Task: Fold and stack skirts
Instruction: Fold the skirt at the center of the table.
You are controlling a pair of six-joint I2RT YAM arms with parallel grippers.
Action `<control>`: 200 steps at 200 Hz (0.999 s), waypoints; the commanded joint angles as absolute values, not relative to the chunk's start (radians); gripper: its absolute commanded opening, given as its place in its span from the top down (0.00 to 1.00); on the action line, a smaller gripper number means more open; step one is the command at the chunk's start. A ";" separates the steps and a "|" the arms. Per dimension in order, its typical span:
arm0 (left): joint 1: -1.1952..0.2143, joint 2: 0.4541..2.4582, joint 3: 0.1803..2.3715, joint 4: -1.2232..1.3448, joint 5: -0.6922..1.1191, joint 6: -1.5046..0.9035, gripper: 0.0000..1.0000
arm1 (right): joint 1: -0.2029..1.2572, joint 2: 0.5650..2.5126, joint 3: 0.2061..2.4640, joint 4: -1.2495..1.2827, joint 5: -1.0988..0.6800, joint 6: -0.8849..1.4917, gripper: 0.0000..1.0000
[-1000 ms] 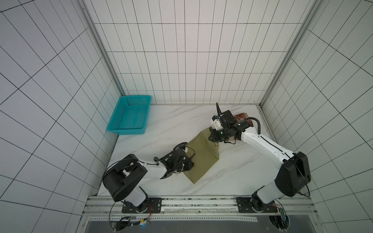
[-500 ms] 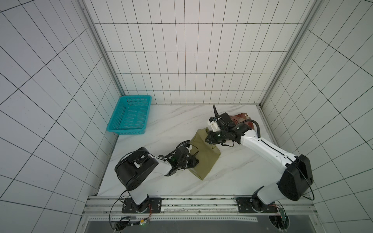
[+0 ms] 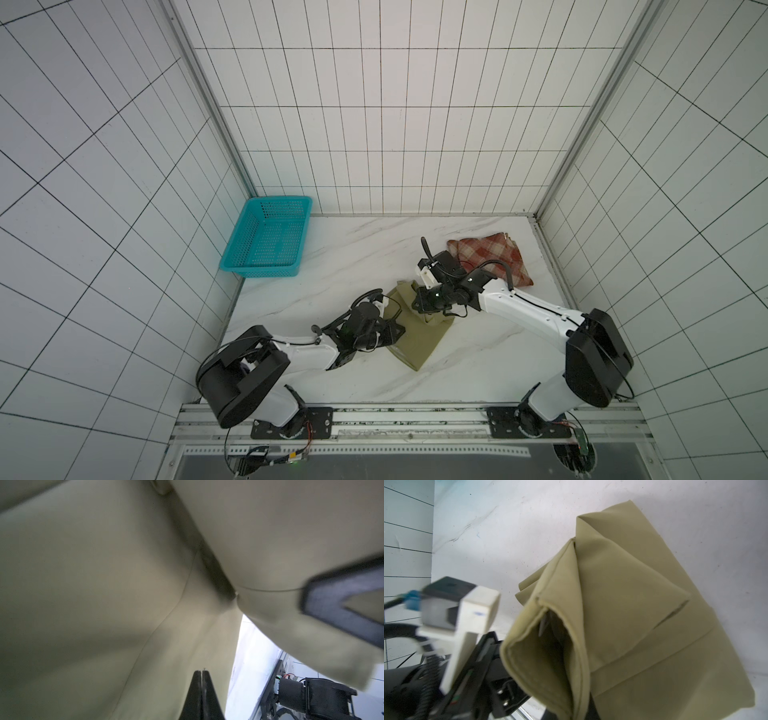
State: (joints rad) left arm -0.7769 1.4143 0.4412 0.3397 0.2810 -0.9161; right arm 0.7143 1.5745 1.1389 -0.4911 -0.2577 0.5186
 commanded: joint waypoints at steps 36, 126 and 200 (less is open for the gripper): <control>-0.762 1.365 0.414 0.204 0.212 -0.873 1.00 | 0.771 1.628 1.098 -0.460 -0.170 0.528 1.00; -0.760 1.442 0.370 0.310 0.188 -0.891 1.00 | 0.838 1.664 1.089 -0.413 -0.058 0.515 1.00; -0.750 1.383 0.300 0.371 0.156 -0.913 1.00 | 0.862 1.665 1.070 -0.403 0.021 0.474 1.00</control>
